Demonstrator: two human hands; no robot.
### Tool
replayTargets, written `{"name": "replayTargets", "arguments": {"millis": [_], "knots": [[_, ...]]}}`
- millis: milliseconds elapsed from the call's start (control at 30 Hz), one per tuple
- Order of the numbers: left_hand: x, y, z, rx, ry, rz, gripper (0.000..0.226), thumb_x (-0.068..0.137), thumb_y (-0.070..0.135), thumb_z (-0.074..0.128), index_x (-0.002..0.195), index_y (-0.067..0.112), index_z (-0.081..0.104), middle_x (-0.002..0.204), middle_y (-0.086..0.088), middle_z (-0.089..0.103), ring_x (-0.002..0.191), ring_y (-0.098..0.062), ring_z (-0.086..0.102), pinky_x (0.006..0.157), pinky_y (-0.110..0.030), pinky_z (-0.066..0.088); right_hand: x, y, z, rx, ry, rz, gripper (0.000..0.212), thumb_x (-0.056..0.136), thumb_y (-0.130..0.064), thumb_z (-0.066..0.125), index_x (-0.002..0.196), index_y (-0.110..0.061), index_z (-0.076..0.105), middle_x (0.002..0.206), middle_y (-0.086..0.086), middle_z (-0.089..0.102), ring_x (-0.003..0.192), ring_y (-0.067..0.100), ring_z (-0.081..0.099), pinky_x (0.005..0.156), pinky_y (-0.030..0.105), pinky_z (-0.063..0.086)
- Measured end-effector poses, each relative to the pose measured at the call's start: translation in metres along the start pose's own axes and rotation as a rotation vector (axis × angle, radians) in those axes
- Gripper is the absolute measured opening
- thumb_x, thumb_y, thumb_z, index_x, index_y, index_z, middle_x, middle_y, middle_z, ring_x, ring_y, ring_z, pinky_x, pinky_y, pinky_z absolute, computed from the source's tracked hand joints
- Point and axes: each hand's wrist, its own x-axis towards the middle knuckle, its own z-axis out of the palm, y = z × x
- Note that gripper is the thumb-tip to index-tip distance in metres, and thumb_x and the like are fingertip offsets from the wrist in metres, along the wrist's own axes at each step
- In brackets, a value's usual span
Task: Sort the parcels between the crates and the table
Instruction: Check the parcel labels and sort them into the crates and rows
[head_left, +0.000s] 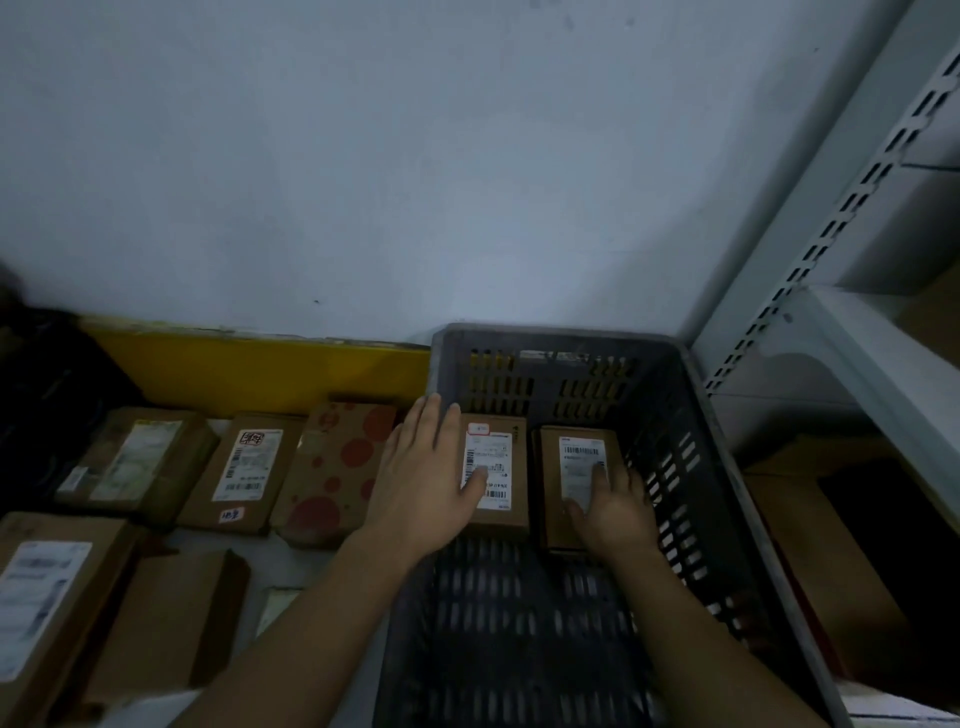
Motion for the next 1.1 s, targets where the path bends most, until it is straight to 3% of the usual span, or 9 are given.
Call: {"name": "replayTargets", "arguments": {"millis": [200, 333, 467, 600, 733, 800, 900, 1000, 1100], "knots": [[-0.021, -0.041, -0.028, 0.021, 0.077, -0.079, 0.085, 0.105, 0.070, 0.030, 0.171, 0.022, 0.010, 0.179, -0.004, 0.001, 0.165, -0.023, -0.002, 0.134, -0.048, 0.005, -0.029, -0.059, -0.070, 0.087, 0.229, -0.155, 0.073, 0.104, -0.064, 0.042, 0.161, -0.018, 0.047, 0.171, 0.021, 0.035, 0.157, 0.043, 0.029, 0.124, 0.058, 0.036], [-0.048, -0.088, -0.042, 0.055, 0.112, -0.123, 0.083, 0.104, 0.069, 0.027, 0.171, 0.021, 0.012, 0.179, -0.005, 0.005, 0.165, -0.025, 0.000, 0.133, -0.049, 0.005, -0.069, -0.124, -0.117, 0.191, 0.427, -0.299, 0.077, 0.105, -0.065, 0.033, 0.160, -0.015, 0.051, 0.170, 0.021, 0.039, 0.160, 0.041, 0.028, 0.128, 0.058, 0.031], [-0.089, -0.151, -0.059, 0.076, 0.149, -0.184, 0.081, 0.104, 0.066, 0.031, 0.170, 0.021, 0.018, 0.178, -0.006, 0.013, 0.165, -0.026, 0.007, 0.133, -0.050, 0.008, -0.114, -0.203, -0.141, 0.233, 0.491, -0.437, 0.078, 0.106, -0.067, 0.034, 0.160, -0.014, 0.051, 0.168, 0.022, 0.042, 0.160, 0.042, 0.029, 0.127, 0.061, 0.032], [-0.147, -0.228, -0.075, -0.004, 0.181, -0.282, 0.085, 0.102, 0.061, 0.040, 0.170, 0.016, 0.018, 0.176, -0.011, 0.022, 0.161, -0.032, 0.021, 0.129, -0.054, 0.023, -0.165, -0.286, -0.130, 0.219, 0.419, -0.519, 0.079, 0.104, -0.067, 0.030, 0.164, -0.018, 0.045, 0.171, 0.018, 0.038, 0.161, 0.041, 0.027, 0.127, 0.060, 0.031], [-0.204, -0.315, -0.078, -0.024, 0.181, -0.405, 0.085, 0.102, 0.062, 0.044, 0.167, 0.012, 0.025, 0.171, -0.016, 0.032, 0.155, -0.037, 0.034, 0.124, -0.055, 0.034, -0.202, -0.360, -0.071, 0.202, 0.260, -0.562, 0.083, 0.104, -0.072, 0.019, 0.167, -0.020, 0.034, 0.174, 0.016, 0.031, 0.162, 0.038, 0.024, 0.128, 0.058, 0.030], [-0.227, -0.354, -0.071, -0.060, 0.141, -0.454, 0.089, 0.098, 0.066, 0.044, 0.168, 0.016, 0.021, 0.169, -0.012, 0.034, 0.150, -0.035, 0.039, 0.118, -0.052, 0.042, -0.220, -0.386, -0.040, 0.212, 0.183, -0.572, 0.077, 0.106, -0.068, 0.030, 0.167, -0.022, 0.033, 0.174, 0.015, 0.032, 0.161, 0.038, 0.026, 0.127, 0.058, 0.031], [-0.250, -0.390, -0.059, -0.093, 0.003, -0.566, 0.086, 0.100, 0.057, 0.056, 0.167, 0.016, 0.022, 0.167, -0.014, 0.033, 0.146, -0.037, 0.039, 0.112, -0.048, 0.045, -0.246, -0.415, -0.004, 0.166, 0.057, -0.597, 0.075, 0.103, -0.054, 0.053, 0.166, -0.017, 0.035, 0.171, 0.015, 0.036, 0.158, 0.040, 0.030, 0.126, 0.055, 0.034], [-0.260, -0.405, -0.046, -0.147, -0.103, -0.668, 0.088, 0.098, 0.056, 0.060, 0.164, 0.013, 0.023, 0.164, -0.017, 0.033, 0.145, -0.039, 0.040, 0.110, -0.049, 0.047, -0.257, -0.437, 0.028, 0.173, -0.040, -0.617, 0.076, 0.098, -0.061, 0.037, 0.157, -0.015, 0.046, 0.157, 0.013, 0.050, 0.150, 0.040, 0.042, 0.121, 0.052, 0.038], [-0.261, -0.414, -0.038, -0.098, -0.131, -0.705, 0.091, 0.095, 0.058, 0.061, 0.164, 0.013, 0.021, 0.160, -0.014, 0.037, 0.143, -0.037, 0.041, 0.108, -0.049, 0.048, -0.259, -0.453, 0.052, 0.186, -0.150, -0.634, 0.089, 0.093, -0.071, 0.025, 0.162, -0.016, 0.037, 0.159, 0.011, 0.050, 0.153, 0.040, 0.039, 0.129, 0.053, 0.026]]}}
